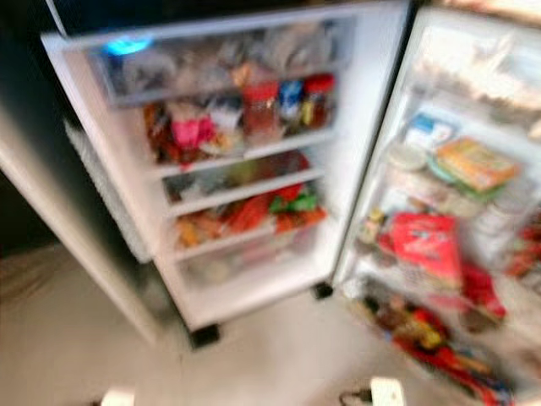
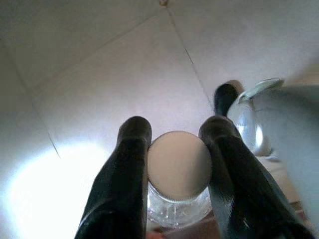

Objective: Restocking fridge

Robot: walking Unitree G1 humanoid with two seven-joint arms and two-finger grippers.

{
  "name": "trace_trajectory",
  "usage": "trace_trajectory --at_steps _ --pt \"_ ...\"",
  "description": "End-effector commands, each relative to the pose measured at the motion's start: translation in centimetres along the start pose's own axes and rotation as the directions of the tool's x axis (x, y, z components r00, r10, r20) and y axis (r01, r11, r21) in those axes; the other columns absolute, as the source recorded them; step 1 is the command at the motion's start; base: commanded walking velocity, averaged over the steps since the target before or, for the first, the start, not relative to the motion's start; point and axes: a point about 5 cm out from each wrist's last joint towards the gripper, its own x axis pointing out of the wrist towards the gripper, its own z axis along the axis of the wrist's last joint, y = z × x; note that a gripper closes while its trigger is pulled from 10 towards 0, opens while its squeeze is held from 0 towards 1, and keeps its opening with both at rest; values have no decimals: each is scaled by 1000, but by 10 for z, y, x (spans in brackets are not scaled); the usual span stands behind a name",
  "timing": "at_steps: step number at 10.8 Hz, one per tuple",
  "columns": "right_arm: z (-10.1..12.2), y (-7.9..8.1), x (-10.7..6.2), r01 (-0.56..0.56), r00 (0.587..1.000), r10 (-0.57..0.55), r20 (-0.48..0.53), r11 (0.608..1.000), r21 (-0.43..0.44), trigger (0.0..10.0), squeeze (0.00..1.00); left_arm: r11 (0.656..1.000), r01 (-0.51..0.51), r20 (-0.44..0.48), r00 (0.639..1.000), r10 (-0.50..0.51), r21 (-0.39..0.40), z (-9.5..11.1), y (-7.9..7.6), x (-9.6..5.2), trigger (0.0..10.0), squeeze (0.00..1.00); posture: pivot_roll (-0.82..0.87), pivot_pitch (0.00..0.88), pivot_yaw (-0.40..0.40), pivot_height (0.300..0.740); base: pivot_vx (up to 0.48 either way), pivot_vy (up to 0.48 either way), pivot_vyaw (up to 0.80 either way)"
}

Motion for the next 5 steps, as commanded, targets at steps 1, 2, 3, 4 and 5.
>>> trace_trajectory --at_steps 1,2,3,4,5 --pt "-1 3 0 -8 1000 8 -3 1000 21 10000 0 1000 -10 -40 999 10 -7 -12 5 -3 10000 0 35 14 8 740 0 0 0" --pt "0 3 0 -18 1000 18 -4 1000 2 10000 0 1000 -9 -41 999 8 -8 -12 5 -3 10000 0 35 10 7 740 0 0 0" --pt "-1 3 0 -19 1000 19 -4 1000 -1 10000 0 1000 -8 -41 999 8 -11 -12 4 -3 10000 0 35 6 5 740 0 0 0" --pt "-1 4 0 -21 1000 21 -5 1000 -6 10000 0 1000 -9 -44 999 8 -13 -13 4 -3 10000 0 35 0 4 740 0 0 0" --pt "-1 3 0 -17 1000 17 -4 1000 -2 10000 0 1000 -9 -44 999 8 -14 -13 4 -3 10000 0 37 0 3 740 0 0 0"
